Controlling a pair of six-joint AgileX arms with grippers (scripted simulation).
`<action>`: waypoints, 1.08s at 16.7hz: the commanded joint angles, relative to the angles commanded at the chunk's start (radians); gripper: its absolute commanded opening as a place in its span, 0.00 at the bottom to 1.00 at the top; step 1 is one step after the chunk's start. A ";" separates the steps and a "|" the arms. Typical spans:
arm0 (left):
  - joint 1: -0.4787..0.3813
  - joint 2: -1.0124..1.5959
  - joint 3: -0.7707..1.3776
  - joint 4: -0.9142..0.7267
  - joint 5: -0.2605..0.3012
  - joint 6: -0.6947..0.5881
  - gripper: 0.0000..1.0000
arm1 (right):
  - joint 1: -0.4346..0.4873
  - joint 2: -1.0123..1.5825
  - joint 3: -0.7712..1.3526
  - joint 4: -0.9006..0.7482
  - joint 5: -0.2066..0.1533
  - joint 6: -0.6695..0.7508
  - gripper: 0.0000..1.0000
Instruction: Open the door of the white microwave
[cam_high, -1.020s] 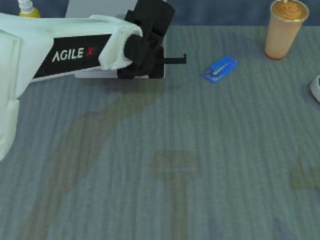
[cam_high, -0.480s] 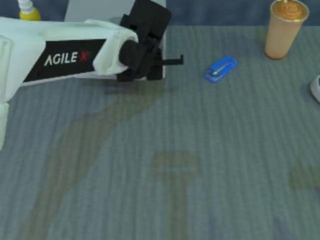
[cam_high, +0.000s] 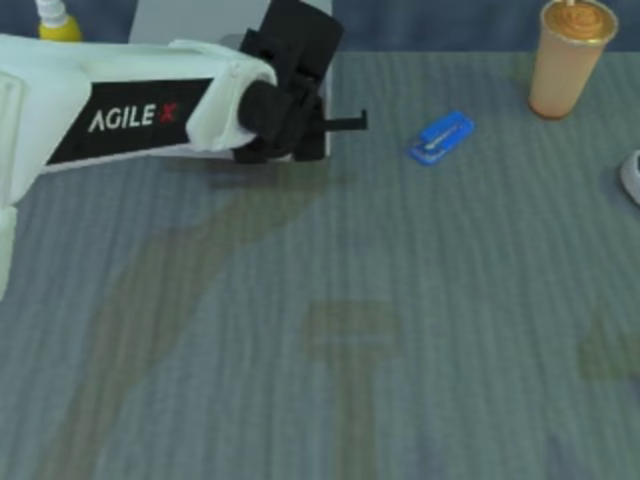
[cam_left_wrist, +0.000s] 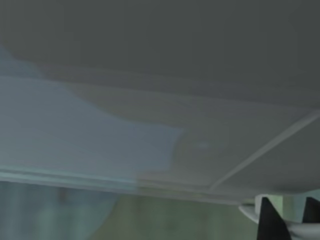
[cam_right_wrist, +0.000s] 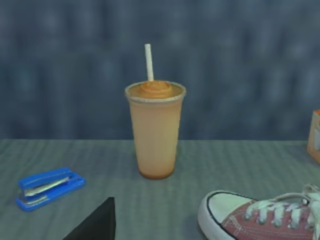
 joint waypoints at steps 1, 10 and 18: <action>0.000 0.000 0.000 0.000 0.000 0.000 0.00 | 0.000 0.000 0.000 0.000 0.000 0.000 1.00; 0.000 0.000 0.000 0.000 0.000 0.000 0.00 | 0.000 0.000 0.000 0.000 0.000 0.000 1.00; 0.000 -0.017 -0.034 0.021 0.022 0.023 0.00 | 0.000 0.000 0.000 0.000 0.000 0.000 1.00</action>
